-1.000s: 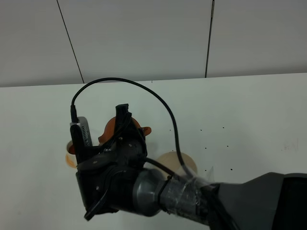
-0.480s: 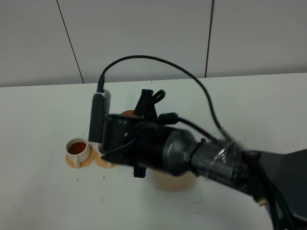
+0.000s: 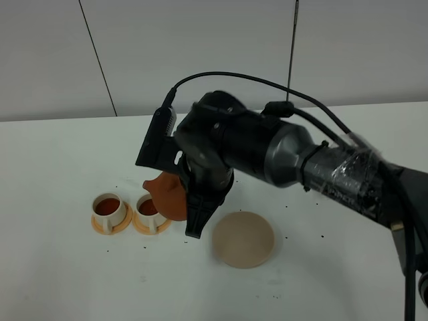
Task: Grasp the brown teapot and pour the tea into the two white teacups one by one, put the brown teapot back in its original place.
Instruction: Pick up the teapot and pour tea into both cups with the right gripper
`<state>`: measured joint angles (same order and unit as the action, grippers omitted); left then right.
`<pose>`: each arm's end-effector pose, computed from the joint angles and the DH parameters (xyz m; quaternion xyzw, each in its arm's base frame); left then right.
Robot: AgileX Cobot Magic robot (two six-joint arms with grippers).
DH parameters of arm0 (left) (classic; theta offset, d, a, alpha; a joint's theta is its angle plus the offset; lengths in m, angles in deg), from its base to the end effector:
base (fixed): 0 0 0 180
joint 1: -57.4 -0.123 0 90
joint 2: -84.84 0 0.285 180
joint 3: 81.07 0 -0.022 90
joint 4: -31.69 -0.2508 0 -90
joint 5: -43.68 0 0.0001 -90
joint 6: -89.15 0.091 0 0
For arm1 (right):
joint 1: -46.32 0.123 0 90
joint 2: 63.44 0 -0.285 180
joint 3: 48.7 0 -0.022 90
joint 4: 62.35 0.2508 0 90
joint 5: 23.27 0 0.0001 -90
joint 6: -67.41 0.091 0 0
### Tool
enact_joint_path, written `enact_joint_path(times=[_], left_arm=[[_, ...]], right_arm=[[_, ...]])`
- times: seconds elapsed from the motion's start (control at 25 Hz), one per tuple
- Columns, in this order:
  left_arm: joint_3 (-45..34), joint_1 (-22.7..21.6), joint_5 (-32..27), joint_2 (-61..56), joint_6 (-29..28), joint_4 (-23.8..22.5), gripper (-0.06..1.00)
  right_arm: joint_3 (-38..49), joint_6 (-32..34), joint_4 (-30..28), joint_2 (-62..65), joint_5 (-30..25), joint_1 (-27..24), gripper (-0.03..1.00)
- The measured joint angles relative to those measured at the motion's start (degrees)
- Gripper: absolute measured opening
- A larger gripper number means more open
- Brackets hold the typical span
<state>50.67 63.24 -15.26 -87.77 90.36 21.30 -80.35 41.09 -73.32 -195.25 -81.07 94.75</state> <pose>-0.0045 0.0146 0.2824 0.0489 0.8366 0.0687 0.5413 0.3262 0.3457 0.2298 -0.6206 0.7555 -0.0510 0.2038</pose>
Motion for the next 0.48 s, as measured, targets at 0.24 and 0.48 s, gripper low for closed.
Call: enact_joint_path(times=[0.24, 0.48], left_arm=[[0.0, 0.0, 0.0, 0.0, 0.1, 0.0, 0.23], [0.0, 0.0, 0.0, 0.0, 0.1, 0.0, 0.23]], right_arm=[[-2.13, -4.97, 9.15, 0.0, -3.63, -3.15, 0.09], [-2.14, -6.64, 14.38, -0.6, -4.64, -5.04, 0.09]])
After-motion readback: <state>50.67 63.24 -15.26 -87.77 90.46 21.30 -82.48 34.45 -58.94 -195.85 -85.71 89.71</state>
